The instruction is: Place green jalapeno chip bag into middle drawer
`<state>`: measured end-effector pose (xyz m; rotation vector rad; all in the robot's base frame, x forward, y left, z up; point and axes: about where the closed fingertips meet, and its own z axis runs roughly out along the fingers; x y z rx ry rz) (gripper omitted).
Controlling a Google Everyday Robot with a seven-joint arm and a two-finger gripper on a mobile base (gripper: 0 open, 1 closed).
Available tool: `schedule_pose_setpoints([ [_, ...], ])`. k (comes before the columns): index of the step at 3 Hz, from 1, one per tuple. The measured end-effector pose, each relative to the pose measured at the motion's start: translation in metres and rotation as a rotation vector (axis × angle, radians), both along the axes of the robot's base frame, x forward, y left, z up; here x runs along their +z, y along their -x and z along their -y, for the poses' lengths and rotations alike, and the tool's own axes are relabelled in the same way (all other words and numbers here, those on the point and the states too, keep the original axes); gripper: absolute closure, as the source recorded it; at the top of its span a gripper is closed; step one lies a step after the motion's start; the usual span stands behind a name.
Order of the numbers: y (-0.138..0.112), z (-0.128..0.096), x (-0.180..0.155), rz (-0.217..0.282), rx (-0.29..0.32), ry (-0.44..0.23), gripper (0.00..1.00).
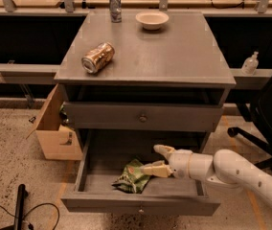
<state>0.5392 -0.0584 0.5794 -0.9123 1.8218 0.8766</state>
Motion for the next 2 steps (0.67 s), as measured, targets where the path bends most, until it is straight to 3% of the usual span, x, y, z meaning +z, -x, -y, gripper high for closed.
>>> schedule_pose_setpoints([
  [1,0.032,0.033,0.039,0.075,-0.097,-0.022,0.57],
  [2,0.041,0.068,0.039,0.075,-0.168,-0.023,0.53],
])
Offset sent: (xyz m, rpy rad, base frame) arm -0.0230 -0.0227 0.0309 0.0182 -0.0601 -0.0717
